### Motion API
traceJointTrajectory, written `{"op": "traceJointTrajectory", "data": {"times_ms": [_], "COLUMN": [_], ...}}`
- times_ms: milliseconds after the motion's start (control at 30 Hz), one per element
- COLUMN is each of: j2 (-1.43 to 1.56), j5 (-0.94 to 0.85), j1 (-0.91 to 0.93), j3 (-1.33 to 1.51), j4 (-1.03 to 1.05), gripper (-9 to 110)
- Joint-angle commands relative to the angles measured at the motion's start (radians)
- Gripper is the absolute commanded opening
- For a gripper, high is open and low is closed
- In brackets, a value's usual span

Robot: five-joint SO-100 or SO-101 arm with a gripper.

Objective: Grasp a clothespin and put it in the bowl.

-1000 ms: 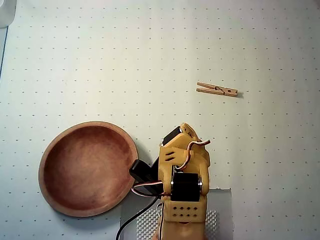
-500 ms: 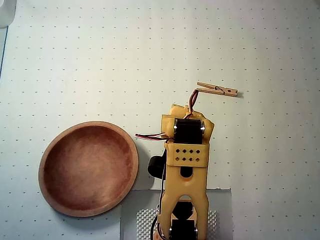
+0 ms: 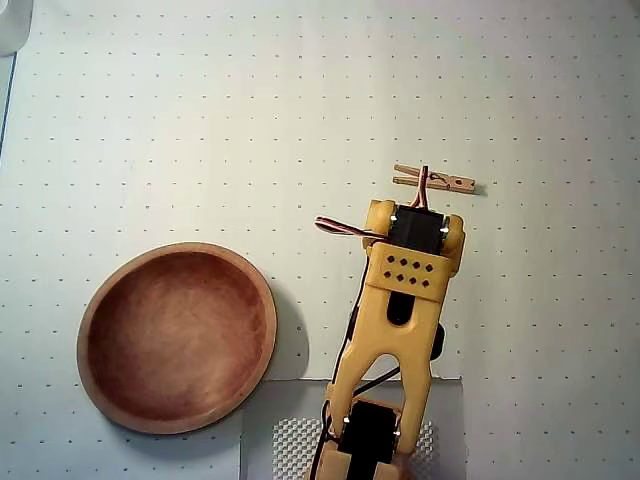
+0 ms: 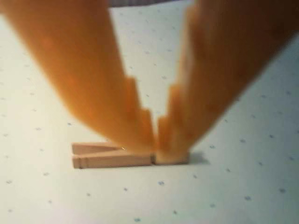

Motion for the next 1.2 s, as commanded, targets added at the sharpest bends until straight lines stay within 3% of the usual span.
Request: {"op": "traceJointTrajectory", "data": {"times_ms": [0,300,733,1167], "j2": [-0.031,-0.179,-0.42,-0.818], "j5": [-0.014,-0.017,-0.02,-0.095], "j1": [0.037,0.087,-0.041,-0.038], "j3": [-0.06,-0.133,-0.578,-0.971], "j4": [0.026,0.025,0.025,0.026], "gripper": [-3,-3,-3,-3]}}
